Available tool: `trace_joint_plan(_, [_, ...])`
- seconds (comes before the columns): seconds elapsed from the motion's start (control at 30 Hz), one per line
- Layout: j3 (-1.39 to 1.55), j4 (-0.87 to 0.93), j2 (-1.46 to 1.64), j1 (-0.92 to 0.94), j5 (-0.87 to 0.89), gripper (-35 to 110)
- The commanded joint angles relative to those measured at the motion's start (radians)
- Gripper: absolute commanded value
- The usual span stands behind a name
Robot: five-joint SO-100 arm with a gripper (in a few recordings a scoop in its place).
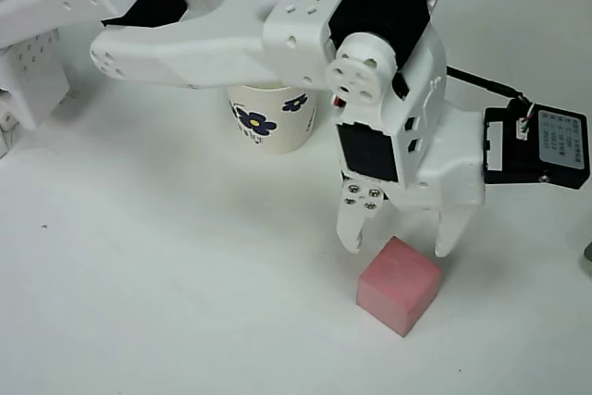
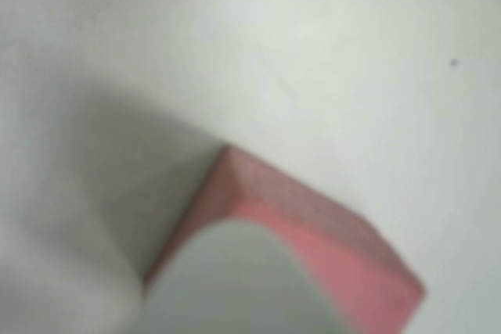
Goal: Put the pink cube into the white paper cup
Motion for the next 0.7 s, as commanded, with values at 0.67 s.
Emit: trace_joint_plan(0.67, [-0.204,0.009,-0.064,0.017,-0.017,36])
